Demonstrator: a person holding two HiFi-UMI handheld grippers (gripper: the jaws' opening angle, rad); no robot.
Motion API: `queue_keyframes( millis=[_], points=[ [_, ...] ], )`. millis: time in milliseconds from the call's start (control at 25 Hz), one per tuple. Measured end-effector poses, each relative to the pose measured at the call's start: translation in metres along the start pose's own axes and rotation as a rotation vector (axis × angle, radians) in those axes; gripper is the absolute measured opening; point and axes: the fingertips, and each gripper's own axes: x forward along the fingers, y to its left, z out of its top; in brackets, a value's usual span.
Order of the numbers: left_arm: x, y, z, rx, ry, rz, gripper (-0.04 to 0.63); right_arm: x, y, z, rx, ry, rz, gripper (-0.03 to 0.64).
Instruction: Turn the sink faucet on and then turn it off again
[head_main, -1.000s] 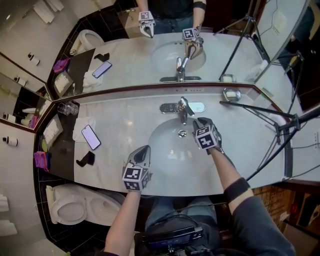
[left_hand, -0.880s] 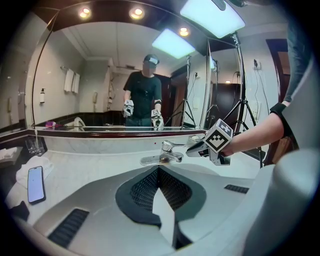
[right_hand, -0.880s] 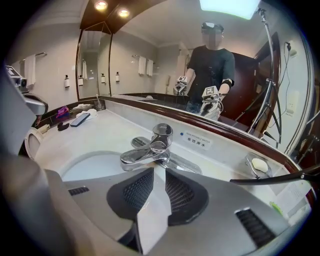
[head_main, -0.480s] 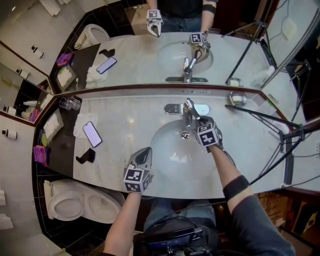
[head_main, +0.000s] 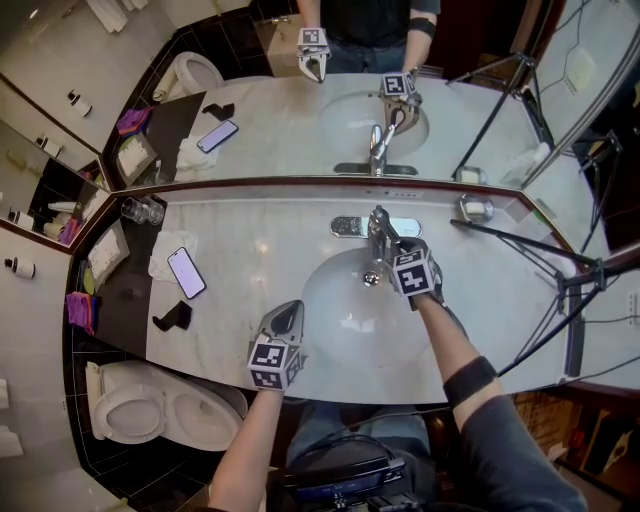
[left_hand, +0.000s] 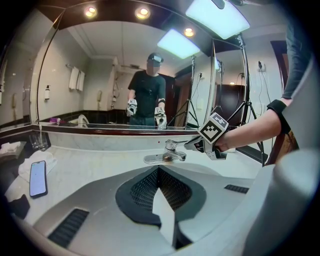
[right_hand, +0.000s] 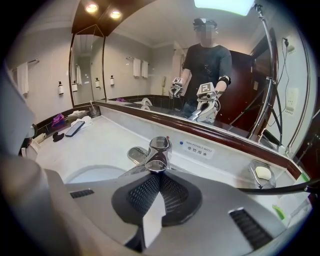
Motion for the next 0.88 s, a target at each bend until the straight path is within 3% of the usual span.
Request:
queue_keyframes(
  millis=[480, 880],
  points=[
    [0.004, 0.001, 0.003, -0.014, -0.007, -0.002, -0.012, 0.001, -0.005, 0.043, -0.015, -0.028, 0.000, 0.012],
    [0.010, 0.004, 0.009, -0.025, -0.022, -0.003, -0.012, 0.002, -0.005, 0.047, -0.007, -0.011, 0.005, 0.012]
  ],
)
